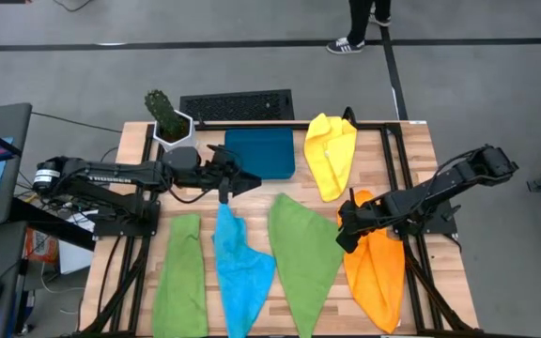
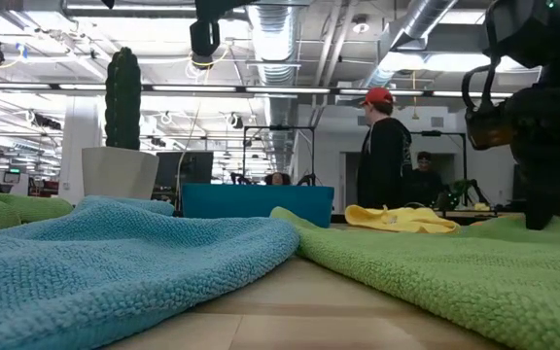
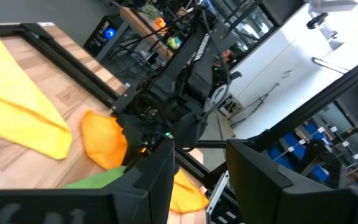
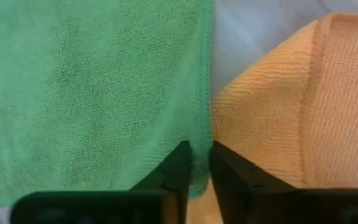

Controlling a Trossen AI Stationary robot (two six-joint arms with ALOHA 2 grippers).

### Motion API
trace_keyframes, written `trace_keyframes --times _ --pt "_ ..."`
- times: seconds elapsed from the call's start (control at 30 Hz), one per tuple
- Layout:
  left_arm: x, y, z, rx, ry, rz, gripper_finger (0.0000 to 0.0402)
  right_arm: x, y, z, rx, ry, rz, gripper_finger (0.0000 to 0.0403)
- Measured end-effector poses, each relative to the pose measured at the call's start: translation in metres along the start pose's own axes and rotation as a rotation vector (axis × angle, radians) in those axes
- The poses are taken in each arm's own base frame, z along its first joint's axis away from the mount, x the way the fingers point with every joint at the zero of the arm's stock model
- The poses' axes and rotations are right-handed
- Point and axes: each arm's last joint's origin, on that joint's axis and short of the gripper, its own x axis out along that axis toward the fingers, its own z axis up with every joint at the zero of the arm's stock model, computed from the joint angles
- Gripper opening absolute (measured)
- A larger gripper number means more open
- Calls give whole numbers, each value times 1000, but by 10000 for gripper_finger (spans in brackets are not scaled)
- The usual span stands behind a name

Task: Fold microfiber towels
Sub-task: Fold the right green towel

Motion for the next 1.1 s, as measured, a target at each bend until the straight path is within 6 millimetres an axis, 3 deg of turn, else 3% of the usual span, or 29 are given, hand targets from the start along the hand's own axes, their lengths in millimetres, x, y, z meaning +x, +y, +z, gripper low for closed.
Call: trace_keyframes --times 0.2,0.43,0.73,1.1 --pt "0 8 -5 -4 33 99 138 -1 3 0 0 32 56 13" --pt "16 31 -20 -11 153 191 138 -7 12 5 -16 25 92 41" --pt "63 71 -52 42 369 238 138 -12 17 9 -27 15 109 19" --pt "139 85 -45 368 643 263 142 -12 17 9 -28 16 108 43"
